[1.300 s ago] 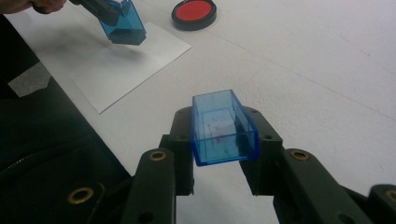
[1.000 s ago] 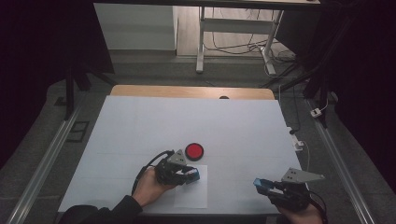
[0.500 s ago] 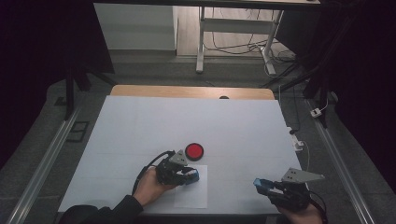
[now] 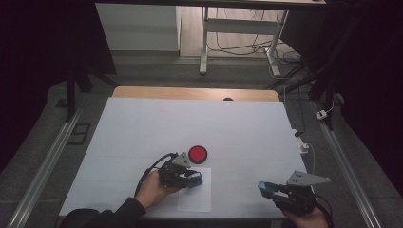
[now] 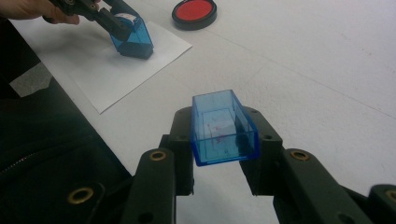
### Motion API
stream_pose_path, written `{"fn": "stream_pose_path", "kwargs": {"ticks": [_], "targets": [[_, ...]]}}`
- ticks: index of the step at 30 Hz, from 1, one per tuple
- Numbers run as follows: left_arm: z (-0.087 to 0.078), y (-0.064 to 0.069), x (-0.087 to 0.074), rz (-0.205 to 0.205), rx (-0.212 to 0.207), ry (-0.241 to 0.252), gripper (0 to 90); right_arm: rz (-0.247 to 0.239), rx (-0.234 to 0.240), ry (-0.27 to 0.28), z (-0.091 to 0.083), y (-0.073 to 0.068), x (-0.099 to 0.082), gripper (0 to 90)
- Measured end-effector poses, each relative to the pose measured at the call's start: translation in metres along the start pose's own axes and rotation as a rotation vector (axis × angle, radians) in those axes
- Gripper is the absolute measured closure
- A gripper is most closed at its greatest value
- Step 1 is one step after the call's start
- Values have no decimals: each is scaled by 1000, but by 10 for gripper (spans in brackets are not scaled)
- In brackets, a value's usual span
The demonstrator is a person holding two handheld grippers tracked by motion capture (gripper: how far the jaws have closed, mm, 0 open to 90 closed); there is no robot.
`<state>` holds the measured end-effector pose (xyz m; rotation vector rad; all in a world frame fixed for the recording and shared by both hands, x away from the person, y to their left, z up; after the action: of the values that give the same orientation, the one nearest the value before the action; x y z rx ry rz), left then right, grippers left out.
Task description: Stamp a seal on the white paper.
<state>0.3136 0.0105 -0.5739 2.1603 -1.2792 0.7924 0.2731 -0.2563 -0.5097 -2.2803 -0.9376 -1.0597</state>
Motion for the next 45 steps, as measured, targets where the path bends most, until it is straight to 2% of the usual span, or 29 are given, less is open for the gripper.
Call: {"fn": "stream_pose_path", "kwargs": {"ticks": [13,20,26,37,42,45], "targets": [[1,8,0,89,95,-29,704,0,-2,-3,0,0,0,686],[1,11,0,125,128,-46,705,-1,-2,-5,0,0,0,687],[1,8,0,84,88,-36,704,-3,2,-5,1,0,0,687],[1,-1,-1,-9,-10,-9,704,-3,3,-6,1,0,0,687],[1,-2,-1,-30,-31,-4,704,-5,-2,-10,0,0,-1,687],[1,-2,-1,-14,-20,-12,704,-6,-2,-11,0,0,-1,686]]}}
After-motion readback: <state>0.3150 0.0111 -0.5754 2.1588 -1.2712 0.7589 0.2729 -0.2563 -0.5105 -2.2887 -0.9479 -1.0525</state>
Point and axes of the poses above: each handheld gripper's, and its own axes: z roughly forward along the jaws, x roughly out of its top, y roughly to its right, the point moved 9 cm from there along z, roughly forward along the jaws, and after that the axes turned 2 degrees about y, right-handed, at the moved point
